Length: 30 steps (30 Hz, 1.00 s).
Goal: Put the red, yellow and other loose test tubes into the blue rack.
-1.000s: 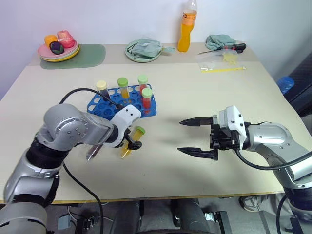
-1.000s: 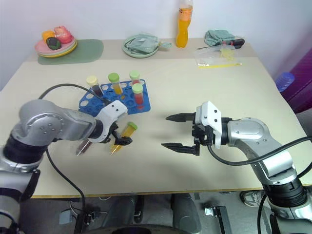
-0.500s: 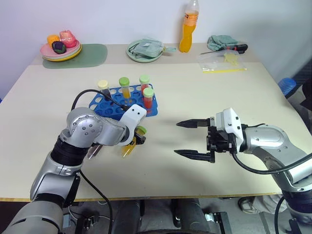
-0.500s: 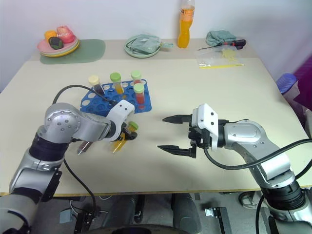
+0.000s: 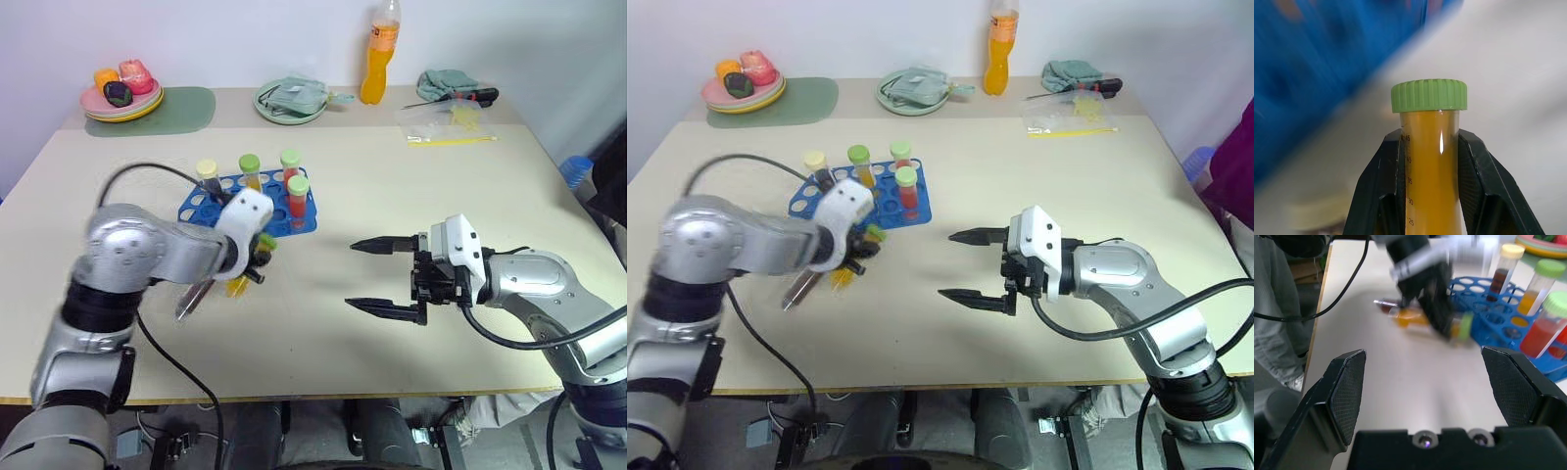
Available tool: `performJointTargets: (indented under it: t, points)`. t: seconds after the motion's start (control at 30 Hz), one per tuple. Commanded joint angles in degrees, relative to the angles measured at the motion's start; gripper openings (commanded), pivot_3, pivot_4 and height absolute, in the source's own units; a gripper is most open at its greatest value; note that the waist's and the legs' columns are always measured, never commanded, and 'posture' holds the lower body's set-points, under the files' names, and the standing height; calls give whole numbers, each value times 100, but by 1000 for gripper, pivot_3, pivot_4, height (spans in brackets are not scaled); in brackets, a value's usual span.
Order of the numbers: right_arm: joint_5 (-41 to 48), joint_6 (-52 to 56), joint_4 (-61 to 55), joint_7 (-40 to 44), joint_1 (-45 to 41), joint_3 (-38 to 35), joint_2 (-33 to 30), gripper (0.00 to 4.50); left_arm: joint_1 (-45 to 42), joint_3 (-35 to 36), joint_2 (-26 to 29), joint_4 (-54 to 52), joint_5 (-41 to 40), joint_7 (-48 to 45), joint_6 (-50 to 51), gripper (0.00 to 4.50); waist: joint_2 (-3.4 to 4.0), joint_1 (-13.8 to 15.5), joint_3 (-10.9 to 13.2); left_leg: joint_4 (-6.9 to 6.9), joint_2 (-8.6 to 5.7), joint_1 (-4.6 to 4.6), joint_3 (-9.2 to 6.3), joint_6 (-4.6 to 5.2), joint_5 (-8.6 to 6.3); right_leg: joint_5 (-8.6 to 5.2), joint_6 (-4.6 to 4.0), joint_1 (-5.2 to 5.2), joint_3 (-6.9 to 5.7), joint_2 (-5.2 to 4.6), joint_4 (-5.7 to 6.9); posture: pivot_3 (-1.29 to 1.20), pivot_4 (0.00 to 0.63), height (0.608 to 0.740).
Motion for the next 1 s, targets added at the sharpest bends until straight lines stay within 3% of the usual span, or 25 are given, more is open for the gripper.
performJointTargets:
  t: [0.03, 0.1, 0.17, 0.3, 0.43, 0.6, 1.0]
  points:
    - [180, 63, -155, -221, -90, -193, 144, 4196, 528, 492, 439, -1045, 1465, -974, -1655, 967, 8, -6, -5, -2, -5, 0, 2, -1, 1, -1, -2, 0, 0, 0, -2, 0, 150, 740]
    - [209, 116, -130, -400, -131, -191, 292, 4196, 941, 578, 290, -1055, 2212, -1371, -2659, 967, 10, 9, -7, -8, -13, 4, 9, -4, 2, -9, -17, 1, 4, -3, -3, 0, 150, 740]
    - [242, 195, -76, -658, -217, -130, 552, 4196, 1350, 415, -290, -994, 3071, -1630, -3931, 967, 10, 33, -7, -7, -14, 5, 4, 5, -1, -11, -23, 8, 2, -2, -8, 0, 150, 740]
    - [193, 292, -43, -951, -265, -14, 918, 4196, 1885, -628, -1286, -222, 5523, -1340, -6294, 967, -2, 55, -10, 3, -25, 5, -3, 25, -7, -10, -23, 26, 1, -8, -17, 0, 150, 740]
    - [163, 335, -53, -1108, -238, -11, 1034, 4196, 2146, -966, -2094, 877, 6701, -1362, -7954, 967, -3, 37, -9, 2, -26, 7, 0, 39, -15, -1, -8, 28, 1, -13, -22, 0, 150, 740]
    - [183, 402, -97, -1225, -95, -117, 1014, 4196, 2065, -780, -2756, 1923, 7033, -1585, -9007, 967, -1, 18, -10, 2, -24, 6, -2, 42, -16, 3, -1, 25, -3, -12, -15, 0, 150, 740]
    - [197, 443, -218, -1369, 149, -240, 939, 4196, 1887, -478, -3366, 3126, 7357, -2024, -9864, 967, -1, 17, -10, 5, -26, 7, -3, 44, -17, 12, 16, 26, -8, -9, -11, 0, 150, 740]
